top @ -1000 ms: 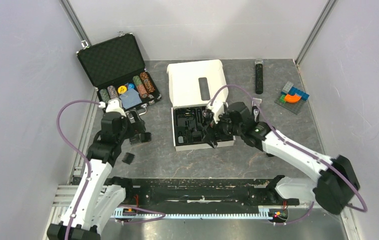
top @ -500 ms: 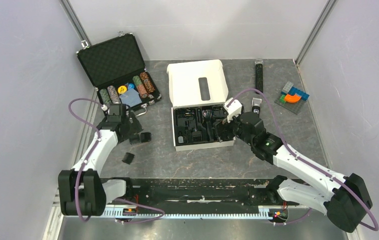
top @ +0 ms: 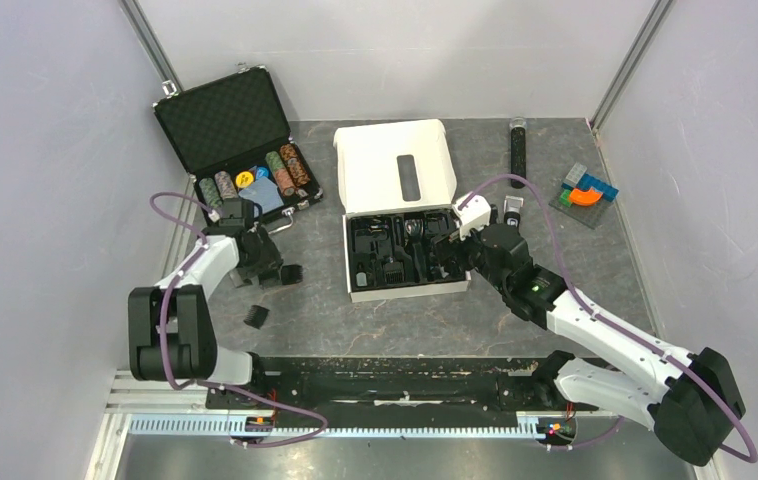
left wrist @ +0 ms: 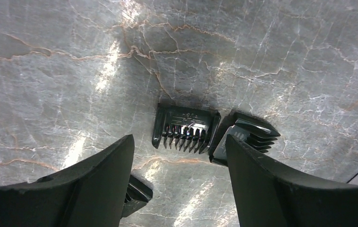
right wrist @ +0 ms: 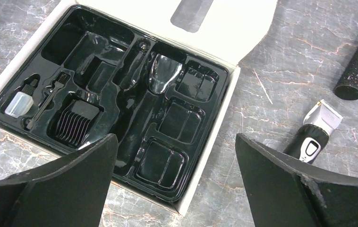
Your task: Sort the hair-cutting tools
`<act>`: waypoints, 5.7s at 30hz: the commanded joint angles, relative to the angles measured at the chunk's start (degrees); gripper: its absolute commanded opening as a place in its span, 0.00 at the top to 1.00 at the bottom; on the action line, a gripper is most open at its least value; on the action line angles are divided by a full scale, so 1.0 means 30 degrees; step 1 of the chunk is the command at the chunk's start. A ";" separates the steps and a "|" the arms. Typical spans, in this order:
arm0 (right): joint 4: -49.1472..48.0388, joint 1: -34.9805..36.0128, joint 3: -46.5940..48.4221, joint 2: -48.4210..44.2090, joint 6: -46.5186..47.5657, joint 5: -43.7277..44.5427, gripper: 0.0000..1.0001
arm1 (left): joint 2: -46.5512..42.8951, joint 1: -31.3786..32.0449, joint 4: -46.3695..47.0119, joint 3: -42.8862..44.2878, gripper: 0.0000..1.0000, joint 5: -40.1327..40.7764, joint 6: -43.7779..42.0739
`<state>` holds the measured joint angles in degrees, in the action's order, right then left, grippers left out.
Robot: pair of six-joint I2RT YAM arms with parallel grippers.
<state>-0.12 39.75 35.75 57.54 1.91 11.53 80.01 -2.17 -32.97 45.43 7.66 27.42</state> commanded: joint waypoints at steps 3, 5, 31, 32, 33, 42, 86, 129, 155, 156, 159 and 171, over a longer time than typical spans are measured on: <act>-0.0860 0.0043 -0.0226 -0.0352 -0.0214 0.0907 0.02 | 0.1145 -0.0056 -0.0104 0.0581 0.26 -0.0795 -0.0819; -0.0868 0.0029 -0.0226 -0.0349 -0.0228 0.1008 0.02 | 0.1373 -0.0055 -0.0197 0.0646 0.29 -0.0694 -0.0878; -0.1103 0.0035 -0.0607 -0.0723 -0.0340 0.1146 0.02 | 0.3641 -0.0060 -0.0943 0.1995 0.34 -0.0348 -0.1972; -0.1080 0.0044 -0.0607 -0.0753 -0.0343 0.1148 0.02 | 0.3749 -0.0022 -0.0993 0.2003 0.35 -0.0379 -0.2046; -0.1073 0.0048 -0.0607 -0.0797 -0.0337 0.1166 0.02 | 0.3812 0.0067 -0.1115 0.1996 0.36 -0.0401 -0.2139; -0.1044 0.0059 -0.0548 -0.0863 -0.0503 0.1052 0.02 | 0.2672 0.1338 -0.1810 0.1547 0.57 -0.0212 -0.1461; -0.1798 0.0048 0.2294 0.1011 -0.3352 -1.0365 0.08 | -0.8477 1.1272 0.6660 0.0202 0.98 -0.6342 0.0275; -2.2506 0.1955 -0.2255 0.6553 -0.4737 -0.8255 0.55 | -0.7597 1.4524 1.2221 -0.1245 0.98 -0.1821 1.7289; -1.5727 -0.4064 -0.2056 0.4124 -0.8813 -1.7864 1.00 | -0.7743 1.3814 0.7841 0.2132 0.20 -0.4708 0.1885; -1.4950 -0.4482 -0.1754 0.4120 -0.8733 -1.8292 1.00 | -0.7335 1.3710 0.7705 0.2387 0.19 -0.5931 0.0895; -1.2123 -0.5453 -0.0477 0.4325 -0.7990 -1.9716 1.00 | -0.6076 1.3617 0.6963 0.3123 0.16 -0.8150 -0.2006; -1.0641 -0.5947 0.0521 0.4574 -0.7286 -2.2594 1.00 | -0.2170 0.9885 1.4348 0.2848 0.14 -1.9244 0.0719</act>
<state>-30.92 22.02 35.79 71.11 -19.49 -50.96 71.00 31.53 -4.71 54.41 -32.42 24.18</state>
